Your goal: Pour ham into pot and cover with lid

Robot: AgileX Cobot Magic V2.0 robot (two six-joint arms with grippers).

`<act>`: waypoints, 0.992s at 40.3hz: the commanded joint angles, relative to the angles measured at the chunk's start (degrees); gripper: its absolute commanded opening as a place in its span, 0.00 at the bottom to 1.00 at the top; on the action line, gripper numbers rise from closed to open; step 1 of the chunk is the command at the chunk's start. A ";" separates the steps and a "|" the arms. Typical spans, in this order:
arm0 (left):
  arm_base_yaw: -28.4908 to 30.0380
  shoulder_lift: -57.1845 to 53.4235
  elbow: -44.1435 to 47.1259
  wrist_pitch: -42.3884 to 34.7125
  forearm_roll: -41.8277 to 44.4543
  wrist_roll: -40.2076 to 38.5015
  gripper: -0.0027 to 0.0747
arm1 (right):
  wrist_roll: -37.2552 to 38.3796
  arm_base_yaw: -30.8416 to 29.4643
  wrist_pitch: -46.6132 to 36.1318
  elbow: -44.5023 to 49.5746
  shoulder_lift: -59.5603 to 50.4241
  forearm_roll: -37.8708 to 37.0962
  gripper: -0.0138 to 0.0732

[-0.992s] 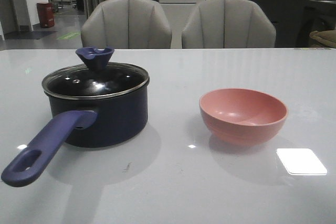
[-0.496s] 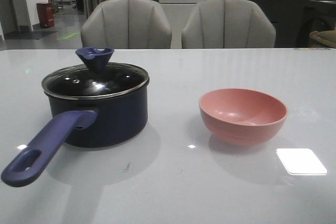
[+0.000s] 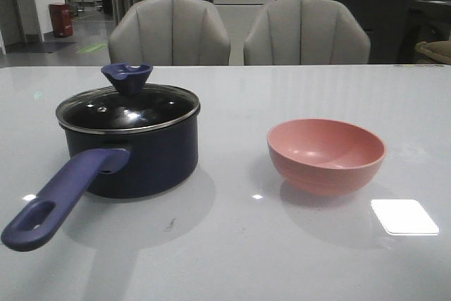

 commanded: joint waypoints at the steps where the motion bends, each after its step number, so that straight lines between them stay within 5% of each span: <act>1: -0.38 0.72 -1.36 -4.85 -0.52 -0.15 0.20 | -0.05 0.17 -4.13 -1.58 0.22 -0.02 0.34; 7: 0.81 0.72 1.18 -7.19 0.13 -0.15 0.20 | -0.05 0.17 -4.13 -1.58 0.22 -0.02 0.34; 22: 14.66 -6.33 13.85 -21.13 -0.12 -0.15 0.20 | -0.05 0.17 -4.13 -1.58 0.22 -0.02 0.34; 40: 15.10 -8.53 20.37 -24.66 -1.98 -0.15 0.20 | -0.05 0.17 -4.13 -1.58 0.22 -0.02 0.34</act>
